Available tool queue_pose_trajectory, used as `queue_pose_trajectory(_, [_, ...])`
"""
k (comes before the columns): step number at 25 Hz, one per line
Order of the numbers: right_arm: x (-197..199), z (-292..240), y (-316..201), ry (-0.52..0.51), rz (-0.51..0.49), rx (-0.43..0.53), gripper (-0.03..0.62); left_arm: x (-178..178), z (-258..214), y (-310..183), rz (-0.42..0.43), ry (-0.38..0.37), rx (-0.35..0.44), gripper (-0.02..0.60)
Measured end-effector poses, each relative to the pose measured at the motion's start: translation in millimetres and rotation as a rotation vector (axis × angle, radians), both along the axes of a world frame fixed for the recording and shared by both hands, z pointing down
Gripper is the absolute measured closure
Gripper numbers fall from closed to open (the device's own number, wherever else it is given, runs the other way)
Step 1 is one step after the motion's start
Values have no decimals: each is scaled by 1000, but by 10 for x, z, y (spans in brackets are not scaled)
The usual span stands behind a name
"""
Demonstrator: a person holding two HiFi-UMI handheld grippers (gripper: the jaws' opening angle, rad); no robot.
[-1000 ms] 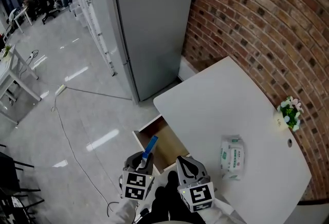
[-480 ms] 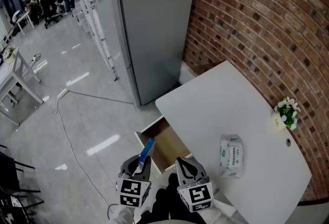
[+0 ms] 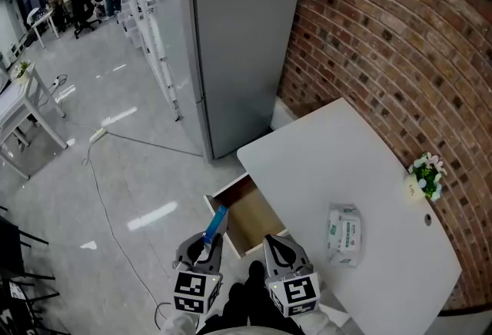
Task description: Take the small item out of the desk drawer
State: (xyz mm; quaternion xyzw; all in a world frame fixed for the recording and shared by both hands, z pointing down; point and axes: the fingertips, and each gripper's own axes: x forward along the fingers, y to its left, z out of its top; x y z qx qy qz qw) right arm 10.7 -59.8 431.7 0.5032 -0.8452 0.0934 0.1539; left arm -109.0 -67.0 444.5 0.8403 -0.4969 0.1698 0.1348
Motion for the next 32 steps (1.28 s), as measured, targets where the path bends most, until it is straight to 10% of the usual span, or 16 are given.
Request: queue_pose_trajectory(32, [33, -77, 148, -2, 20, 22, 568, -73, -178, 157, -29, 37, 37, 499])
